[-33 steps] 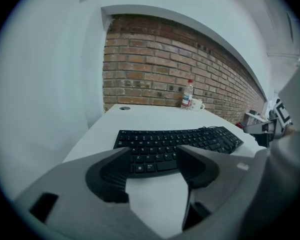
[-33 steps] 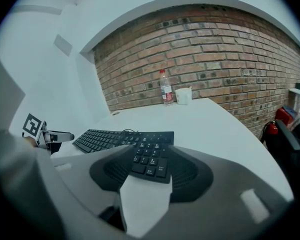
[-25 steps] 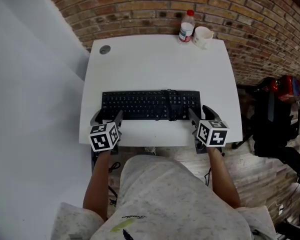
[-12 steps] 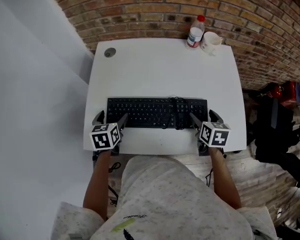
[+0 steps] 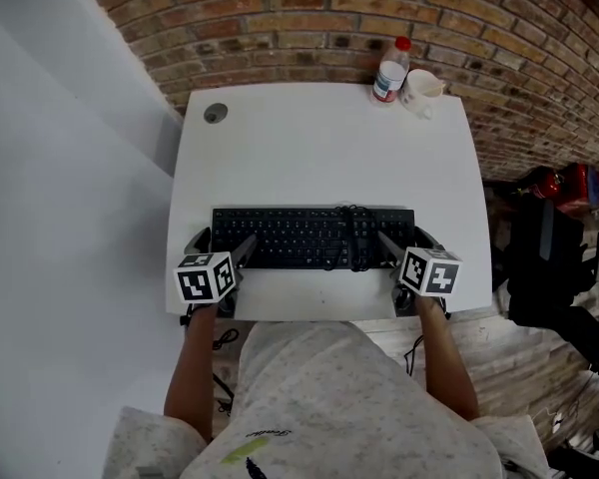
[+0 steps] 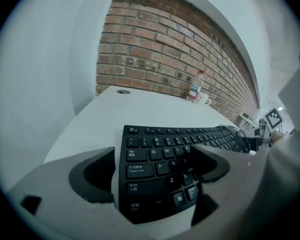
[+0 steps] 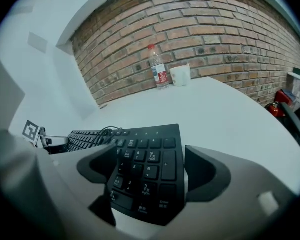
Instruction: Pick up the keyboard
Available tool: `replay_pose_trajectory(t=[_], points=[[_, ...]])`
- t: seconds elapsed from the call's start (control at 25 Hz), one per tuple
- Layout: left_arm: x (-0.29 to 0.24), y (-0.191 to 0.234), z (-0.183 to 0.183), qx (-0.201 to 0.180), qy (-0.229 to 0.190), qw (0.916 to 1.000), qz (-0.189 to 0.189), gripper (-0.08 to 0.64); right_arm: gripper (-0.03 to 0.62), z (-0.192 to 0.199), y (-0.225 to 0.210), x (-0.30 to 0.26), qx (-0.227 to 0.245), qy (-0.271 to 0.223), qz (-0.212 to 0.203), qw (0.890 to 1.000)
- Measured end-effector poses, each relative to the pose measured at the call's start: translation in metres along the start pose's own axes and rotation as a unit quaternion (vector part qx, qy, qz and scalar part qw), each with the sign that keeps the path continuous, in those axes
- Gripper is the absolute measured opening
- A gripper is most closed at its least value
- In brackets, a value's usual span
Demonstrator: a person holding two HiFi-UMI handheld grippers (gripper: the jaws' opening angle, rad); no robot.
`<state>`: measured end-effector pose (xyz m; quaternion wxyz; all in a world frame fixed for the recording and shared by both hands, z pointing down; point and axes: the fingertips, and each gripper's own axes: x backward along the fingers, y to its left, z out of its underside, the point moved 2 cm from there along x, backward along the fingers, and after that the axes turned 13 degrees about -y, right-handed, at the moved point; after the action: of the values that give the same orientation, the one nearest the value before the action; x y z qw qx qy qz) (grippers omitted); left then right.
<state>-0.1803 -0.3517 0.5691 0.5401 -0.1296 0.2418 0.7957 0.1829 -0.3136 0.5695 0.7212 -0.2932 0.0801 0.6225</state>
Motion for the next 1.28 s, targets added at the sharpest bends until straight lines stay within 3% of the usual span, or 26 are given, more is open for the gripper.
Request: replay_pose_trajectory(t=[0.16, 0.52, 1.28], points=[[-0.002, 0.001, 0.002, 0.017, 0.011, 0.9997, 0.011, 0.457, 0.416, 0.001, -0.001, -0.001, -0.011, 0.008, -0.010, 1.000], [-0.002, -0.002, 0.002, 0.014, 0.015, 0.9996, 0.019, 0.434, 0.405, 0.000, -0.002, -0.001, -0.004, 0.003, -0.002, 1.000], [0.010, -0.008, -0.006, 0.012, -0.019, 0.9997, 0.002, 0.428, 0.393, -0.010, 0.000, 0.006, 0.000, -0.003, -0.003, 1.000]])
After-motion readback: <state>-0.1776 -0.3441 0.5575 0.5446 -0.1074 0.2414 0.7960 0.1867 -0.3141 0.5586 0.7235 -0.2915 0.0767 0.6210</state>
